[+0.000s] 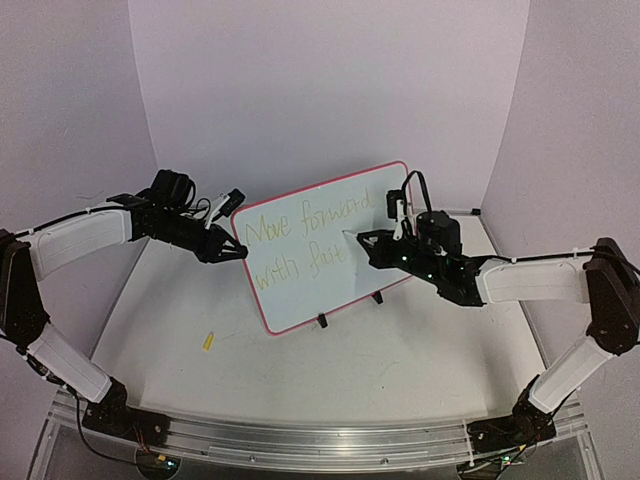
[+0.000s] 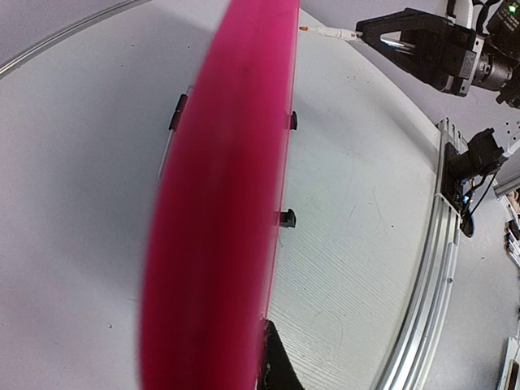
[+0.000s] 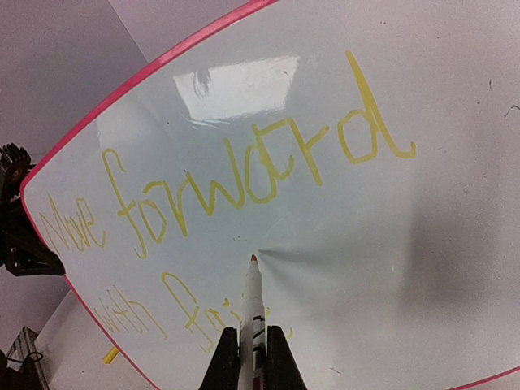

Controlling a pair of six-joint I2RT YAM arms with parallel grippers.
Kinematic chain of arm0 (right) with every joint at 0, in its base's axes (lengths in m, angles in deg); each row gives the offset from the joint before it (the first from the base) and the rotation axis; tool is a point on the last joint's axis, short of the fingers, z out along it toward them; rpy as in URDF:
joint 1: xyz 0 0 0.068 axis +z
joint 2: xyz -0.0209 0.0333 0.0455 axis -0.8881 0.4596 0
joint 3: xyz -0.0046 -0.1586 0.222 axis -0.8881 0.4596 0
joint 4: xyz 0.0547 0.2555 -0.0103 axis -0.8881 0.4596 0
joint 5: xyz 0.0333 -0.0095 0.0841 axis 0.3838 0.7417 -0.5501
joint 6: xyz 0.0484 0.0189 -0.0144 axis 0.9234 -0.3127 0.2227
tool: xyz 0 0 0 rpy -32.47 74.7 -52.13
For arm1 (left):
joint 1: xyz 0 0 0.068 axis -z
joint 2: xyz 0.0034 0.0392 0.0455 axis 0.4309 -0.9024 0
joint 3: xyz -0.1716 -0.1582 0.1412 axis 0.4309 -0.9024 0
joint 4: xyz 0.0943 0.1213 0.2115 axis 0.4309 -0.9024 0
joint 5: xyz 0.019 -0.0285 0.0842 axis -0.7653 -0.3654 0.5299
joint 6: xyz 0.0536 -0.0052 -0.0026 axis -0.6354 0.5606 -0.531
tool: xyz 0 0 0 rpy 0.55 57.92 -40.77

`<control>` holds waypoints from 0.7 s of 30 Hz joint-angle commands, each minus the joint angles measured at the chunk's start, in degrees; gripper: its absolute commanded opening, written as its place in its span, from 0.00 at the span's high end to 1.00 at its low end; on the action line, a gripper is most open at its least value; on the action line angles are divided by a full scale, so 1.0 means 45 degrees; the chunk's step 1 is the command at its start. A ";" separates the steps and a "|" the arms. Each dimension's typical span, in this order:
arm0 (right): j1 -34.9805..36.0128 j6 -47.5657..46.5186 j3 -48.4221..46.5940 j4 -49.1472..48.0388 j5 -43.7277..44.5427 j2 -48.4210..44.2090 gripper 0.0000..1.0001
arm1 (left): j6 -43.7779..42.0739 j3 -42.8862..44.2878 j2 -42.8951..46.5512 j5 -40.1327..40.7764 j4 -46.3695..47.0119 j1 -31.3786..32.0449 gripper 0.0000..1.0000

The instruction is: Write a sentence on the whiteboard

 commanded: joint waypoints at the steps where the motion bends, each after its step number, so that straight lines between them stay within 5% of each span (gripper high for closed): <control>1: -0.0056 -0.0143 -0.0193 -0.0067 0.0477 0.0339 1.00 | -0.0672 -0.0138 -0.0605 0.1136 -0.0628 0.0460 1.00; 21: -0.0056 0.0657 0.1199 -0.0264 0.0378 0.0298 1.00 | -0.0660 -0.0139 -0.0716 0.1109 -0.0619 0.0480 1.00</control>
